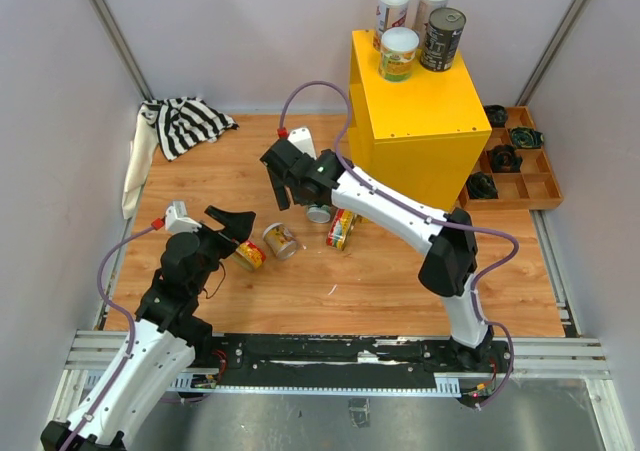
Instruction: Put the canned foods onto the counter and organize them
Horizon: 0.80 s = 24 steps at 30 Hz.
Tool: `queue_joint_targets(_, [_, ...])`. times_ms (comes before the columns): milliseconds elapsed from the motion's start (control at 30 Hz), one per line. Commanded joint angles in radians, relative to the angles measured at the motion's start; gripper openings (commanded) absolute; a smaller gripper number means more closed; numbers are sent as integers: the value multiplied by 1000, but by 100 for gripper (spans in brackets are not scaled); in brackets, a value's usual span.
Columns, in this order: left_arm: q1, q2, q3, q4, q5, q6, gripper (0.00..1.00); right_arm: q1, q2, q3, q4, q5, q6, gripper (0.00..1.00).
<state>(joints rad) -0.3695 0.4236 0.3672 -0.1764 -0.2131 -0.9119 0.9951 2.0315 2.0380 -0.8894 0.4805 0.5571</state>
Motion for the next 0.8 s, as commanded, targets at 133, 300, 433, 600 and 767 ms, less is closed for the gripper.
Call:
queue_joint_targets(133, [7, 0, -16, 12, -16, -7, 98, -101, 80, 43, -66, -25, 114, 100])
queue_joint_targets(300, [7, 16, -18, 26, -11, -6, 98, -130, 120, 38, -56, -88, 112, 98])
queue_joint_targets(433, [7, 30, -22, 37, -8, -2, 98, -149, 146, 32, -41, -95, 112, 98])
queue_joint_targets(600, [7, 41, -32, 52, -11, 2, 98, -167, 170, 24, -21, -113, 107, 98])
queue_joint_targets(767, [7, 63, -43, 75, -6, 2, 98, -184, 198, 28, -15, -119, 105, 98])
